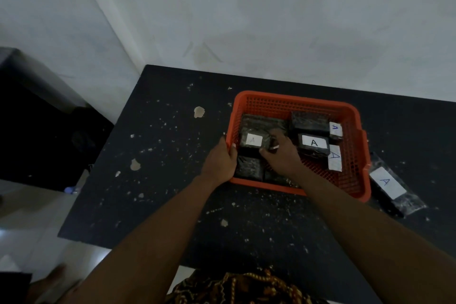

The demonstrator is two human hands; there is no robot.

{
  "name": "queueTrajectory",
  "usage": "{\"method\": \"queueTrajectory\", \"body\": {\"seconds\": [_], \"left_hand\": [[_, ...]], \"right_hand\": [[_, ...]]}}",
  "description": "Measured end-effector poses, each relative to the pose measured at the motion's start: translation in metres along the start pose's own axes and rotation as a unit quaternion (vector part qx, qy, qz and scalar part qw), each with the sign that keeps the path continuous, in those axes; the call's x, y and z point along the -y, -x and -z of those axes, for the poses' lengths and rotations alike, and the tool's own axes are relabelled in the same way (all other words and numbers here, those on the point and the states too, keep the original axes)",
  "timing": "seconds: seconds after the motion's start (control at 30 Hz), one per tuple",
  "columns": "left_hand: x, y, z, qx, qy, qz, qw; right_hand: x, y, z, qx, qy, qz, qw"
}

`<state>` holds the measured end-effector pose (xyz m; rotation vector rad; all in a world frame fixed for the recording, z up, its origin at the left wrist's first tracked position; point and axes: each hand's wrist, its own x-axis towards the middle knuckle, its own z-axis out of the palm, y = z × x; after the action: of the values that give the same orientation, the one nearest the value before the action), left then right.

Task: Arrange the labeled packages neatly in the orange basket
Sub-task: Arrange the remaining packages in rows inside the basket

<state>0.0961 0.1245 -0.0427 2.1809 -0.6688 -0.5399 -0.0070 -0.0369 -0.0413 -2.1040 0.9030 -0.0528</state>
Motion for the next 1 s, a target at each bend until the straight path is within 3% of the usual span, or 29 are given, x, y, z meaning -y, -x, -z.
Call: {"method": "queueTrajectory", "body": {"seconds": [0.1,0.2,0.3,0.43,0.57,0.73,1.0], "left_hand": [[0.000,0.000,0.000,-0.007,0.001,-0.003,1.000],[0.000,0.000,0.001,0.002,0.004,-0.005,1.000],[0.000,0.000,0.001,0.008,0.002,-0.004,1.000],[0.001,-0.001,0.001,0.010,-0.004,0.006,1.000],[0.000,0.000,0.000,0.006,-0.007,0.008,1.000],[-0.001,0.000,0.001,0.002,-0.008,0.001,1.000],[-0.002,0.002,0.001,-0.002,-0.008,-0.008,1.000]], "right_hand": [[0.003,0.000,-0.002,-0.009,-0.013,0.024,1.000],[0.000,0.002,0.005,-0.021,-0.043,-0.033,0.998],[-0.007,0.006,0.012,-0.038,-0.002,-0.055,0.998],[-0.007,0.012,0.015,0.078,0.121,-0.013,0.989],[-0.004,0.016,0.007,0.120,0.146,-0.016,0.982],[-0.001,0.017,0.002,0.136,0.120,-0.032,0.983],[0.009,0.018,0.007,0.147,-0.047,-0.089,0.984]]}}
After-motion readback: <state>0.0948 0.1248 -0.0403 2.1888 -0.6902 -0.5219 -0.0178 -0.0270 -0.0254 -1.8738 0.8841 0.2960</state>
